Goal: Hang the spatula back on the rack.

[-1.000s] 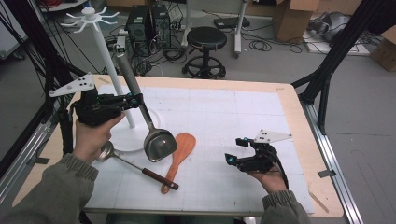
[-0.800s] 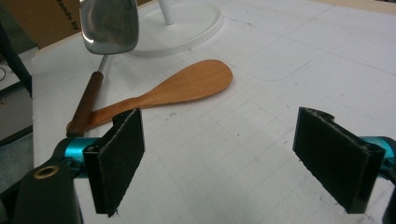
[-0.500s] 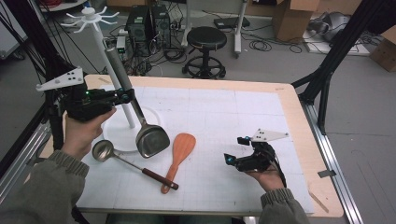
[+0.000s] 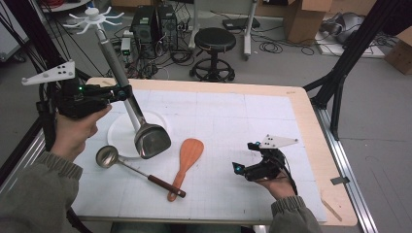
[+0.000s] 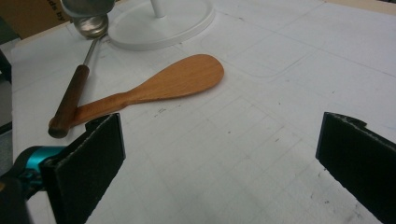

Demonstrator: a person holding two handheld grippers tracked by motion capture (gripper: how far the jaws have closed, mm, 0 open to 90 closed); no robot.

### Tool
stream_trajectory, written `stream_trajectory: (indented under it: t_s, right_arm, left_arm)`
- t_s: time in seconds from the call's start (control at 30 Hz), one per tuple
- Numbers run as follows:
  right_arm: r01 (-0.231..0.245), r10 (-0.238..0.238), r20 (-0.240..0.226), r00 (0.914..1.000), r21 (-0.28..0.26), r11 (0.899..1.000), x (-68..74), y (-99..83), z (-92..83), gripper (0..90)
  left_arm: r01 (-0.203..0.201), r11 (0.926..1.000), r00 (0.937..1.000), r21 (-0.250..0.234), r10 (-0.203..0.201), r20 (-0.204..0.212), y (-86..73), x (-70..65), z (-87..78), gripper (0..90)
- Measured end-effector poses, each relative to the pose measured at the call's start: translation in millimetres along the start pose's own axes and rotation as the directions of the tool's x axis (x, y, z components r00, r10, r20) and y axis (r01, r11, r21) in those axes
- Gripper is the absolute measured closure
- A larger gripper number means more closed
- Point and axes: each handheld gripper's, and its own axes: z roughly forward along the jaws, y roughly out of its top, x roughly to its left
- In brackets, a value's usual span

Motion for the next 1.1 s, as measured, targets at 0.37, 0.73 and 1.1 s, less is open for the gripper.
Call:
stream_trajectory:
  t_s: [0.37, 0.73, 1.1]
  right_arm:
    - [0.004, -0.004, 0.002, 1.0000, -0.006, 1.000, 0.0, 0.2, -0.9, 0.2]
    - [0.008, -0.008, -0.005, 1.0000, -0.016, 1.000, 0.8, 0.6, -2.3, 0.2]
    - [0.012, -0.012, -0.013, 0.9999, -0.014, 1.000, 3.8, 1.4, -0.9, 0.2]
  left_arm:
    - [-0.005, 0.9996, 1.0000, 0.028, 0.005, -0.004, 1.4, 13.5, 0.6, 87.4]
    - [0.016, 0.9994, 0.9996, 0.032, -0.015, -0.024, -0.3, 22.7, 2.0, 87.4]
    - [0.013, 0.9987, 0.9988, 0.050, -0.010, -0.047, -2.2, 29.7, 1.7, 87.3]
